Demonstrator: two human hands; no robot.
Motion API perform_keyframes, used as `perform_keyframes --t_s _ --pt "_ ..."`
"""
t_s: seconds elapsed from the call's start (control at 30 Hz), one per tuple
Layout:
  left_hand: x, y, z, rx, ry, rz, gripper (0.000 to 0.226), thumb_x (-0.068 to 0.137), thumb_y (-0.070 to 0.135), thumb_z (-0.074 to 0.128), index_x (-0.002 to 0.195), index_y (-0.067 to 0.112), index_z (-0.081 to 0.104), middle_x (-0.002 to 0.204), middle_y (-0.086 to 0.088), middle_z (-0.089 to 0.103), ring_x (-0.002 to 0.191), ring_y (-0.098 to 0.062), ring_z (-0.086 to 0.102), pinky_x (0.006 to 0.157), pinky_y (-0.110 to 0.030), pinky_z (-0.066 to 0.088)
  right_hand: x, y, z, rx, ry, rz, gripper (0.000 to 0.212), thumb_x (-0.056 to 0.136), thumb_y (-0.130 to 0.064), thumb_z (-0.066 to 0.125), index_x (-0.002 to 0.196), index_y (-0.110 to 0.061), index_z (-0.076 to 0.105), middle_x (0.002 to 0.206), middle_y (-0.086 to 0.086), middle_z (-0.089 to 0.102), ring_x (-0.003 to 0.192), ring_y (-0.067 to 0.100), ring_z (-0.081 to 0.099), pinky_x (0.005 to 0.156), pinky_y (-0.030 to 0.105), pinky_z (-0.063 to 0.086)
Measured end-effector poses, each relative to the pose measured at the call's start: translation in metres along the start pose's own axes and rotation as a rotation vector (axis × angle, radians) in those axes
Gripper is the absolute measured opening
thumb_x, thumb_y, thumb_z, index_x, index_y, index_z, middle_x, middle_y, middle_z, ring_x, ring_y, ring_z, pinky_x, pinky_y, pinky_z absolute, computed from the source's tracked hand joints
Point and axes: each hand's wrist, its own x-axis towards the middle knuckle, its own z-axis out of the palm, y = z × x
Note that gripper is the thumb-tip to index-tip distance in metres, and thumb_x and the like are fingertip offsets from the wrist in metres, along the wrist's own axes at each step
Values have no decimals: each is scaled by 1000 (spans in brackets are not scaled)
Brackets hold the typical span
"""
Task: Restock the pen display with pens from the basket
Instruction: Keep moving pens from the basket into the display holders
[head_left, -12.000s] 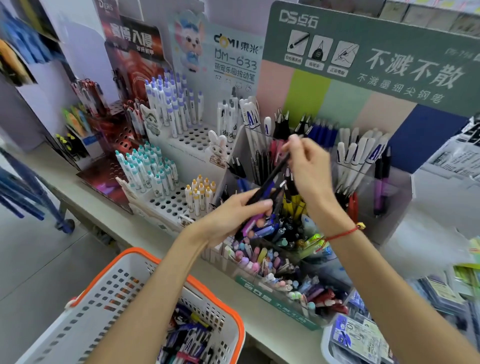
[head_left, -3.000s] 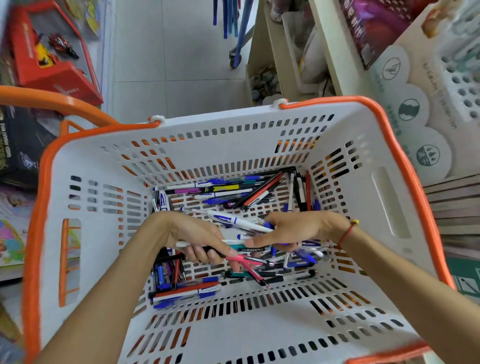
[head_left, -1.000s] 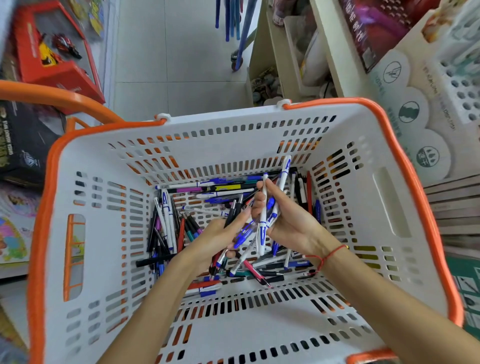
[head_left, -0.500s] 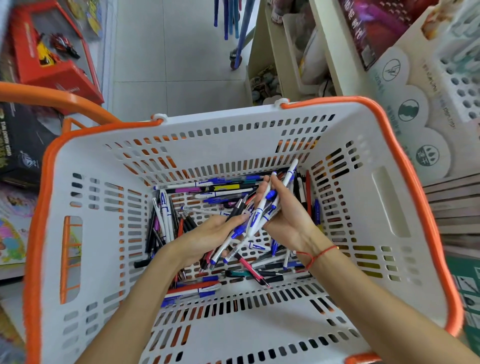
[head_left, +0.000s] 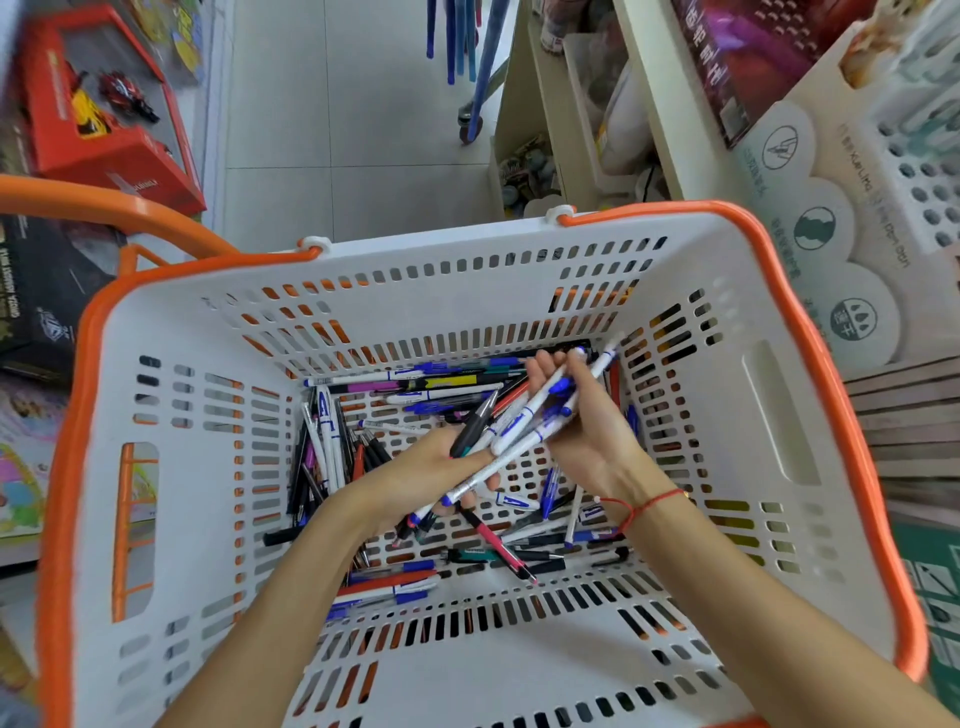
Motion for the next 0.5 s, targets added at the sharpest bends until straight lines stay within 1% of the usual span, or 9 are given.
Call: perform_keyframes --t_s 0.03,0.1,0.2,0.27,0.33,0.4,0.43,0.5 --pt "-1 -3 -1 -14 6 -15 14 99 32 52 105 21 58 74 8 64 52 -2 52 48 -17 38 2 -2 -3 16 12 3 25 100 -29 50 88 -11 63 74 2 71 63 11 70 57 22 58" --pt "-4 -5 -1 -18 1 -32 18 98 35 52 102 19 59 71 11 65 54 -3 54 50 -18 38 7 -5 -7 64 15 49 31 102 -32 46 79 -13 57 62 -3 59 51 7 58 49 20 52" --pt "-5 -2 1 14 -48 -33 17 99 34 48 103 20 58 77 9 71 65 -6 66 52 -18 42 16 -9 -11 171 48 65 40 105 -34 39 72 -14 48 56 -5 45 44 7 45 49 18 43" --pt "-6 -3 0 -36 -44 -40 16 100 32 48 104 20 57 83 5 71 68 -7 68 53 -19 46 22 -10 -8 229 68 56 42 106 -34 35 70 -15 43 51 -5 40 39 9 39 49 18 38" --pt "-7 -4 0 -111 -34 -52 19 100 29 49 111 16 57 87 1 69 65 -8 67 58 -22 52 26 -10 -5 257 93 45 43 106 -35 34 69 -15 41 47 -5 36 35 8 33 43 17 34" --pt "-8 -6 -1 -220 -51 -75 25 99 28 50 119 14 56 87 0 72 64 -10 65 60 -25 55 28 -8 -1 274 102 52 43 106 -34 34 68 -16 40 45 -5 33 33 8 31 39 17 32" --pt "-8 -6 -1 -267 -69 -88 26 99 27 50 121 16 55 89 0 74 67 -11 67 61 -25 56 29 -6 1 282 97 58 43 106 -33 35 67 -16 40 44 -5 32 32 8 30 37 17 31" --pt "-9 -6 -3 -331 -122 -113 26 99 26 48 124 20 53 102 -4 75 85 -17 72 65 -27 59 32 -4 3 309 87 75 41 106 -31 36 68 -15 41 43 -5 33 31 8 31 37 16 31"
